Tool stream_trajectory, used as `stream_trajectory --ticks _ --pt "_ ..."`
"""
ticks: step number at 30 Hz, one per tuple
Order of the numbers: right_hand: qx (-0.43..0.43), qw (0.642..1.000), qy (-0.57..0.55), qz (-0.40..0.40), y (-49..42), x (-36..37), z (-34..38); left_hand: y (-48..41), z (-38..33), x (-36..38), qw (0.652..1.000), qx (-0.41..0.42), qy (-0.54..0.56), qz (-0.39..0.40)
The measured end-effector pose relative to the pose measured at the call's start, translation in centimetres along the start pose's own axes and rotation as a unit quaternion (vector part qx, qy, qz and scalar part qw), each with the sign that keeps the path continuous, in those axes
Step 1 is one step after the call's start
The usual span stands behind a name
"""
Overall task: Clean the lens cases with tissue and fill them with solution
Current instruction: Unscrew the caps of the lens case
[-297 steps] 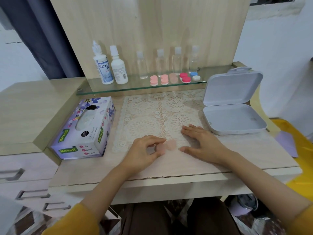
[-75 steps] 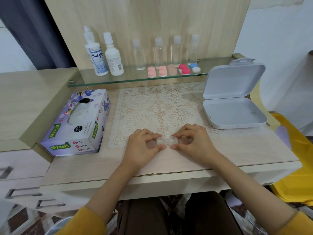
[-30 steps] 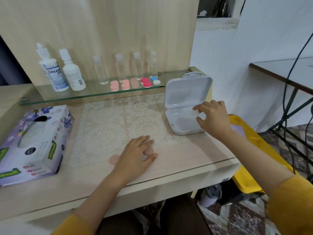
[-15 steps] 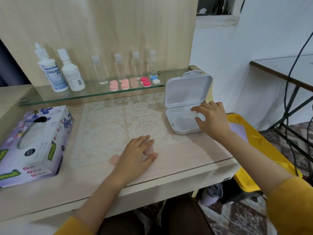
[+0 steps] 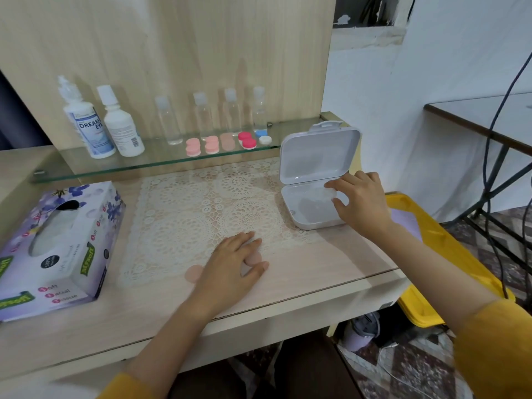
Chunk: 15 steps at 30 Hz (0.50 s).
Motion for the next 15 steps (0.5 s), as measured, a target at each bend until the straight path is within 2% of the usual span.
stream_trajectory --ticks 9,15 --pt "0.029 0.999 0.004 0.021 0.2 0.1 0.0 0.1 -0.2 0.0 1.0 -0.009 -0.003 0.008" --pt "0.059 0.996 -0.061 0.029 -0.3 -1.0 1.9 -0.2 -0.6 -0.5 0.999 -0.023 0.02 0.022"
Point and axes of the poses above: each hand's wrist, its own y-axis away from the middle knuckle, its own x-axis out of the palm, z = x × y, the point moved 3 cm from there along -y, towards the middle knuckle, and after that the axes turned 8 degrees about y, right-handed, at the moved point
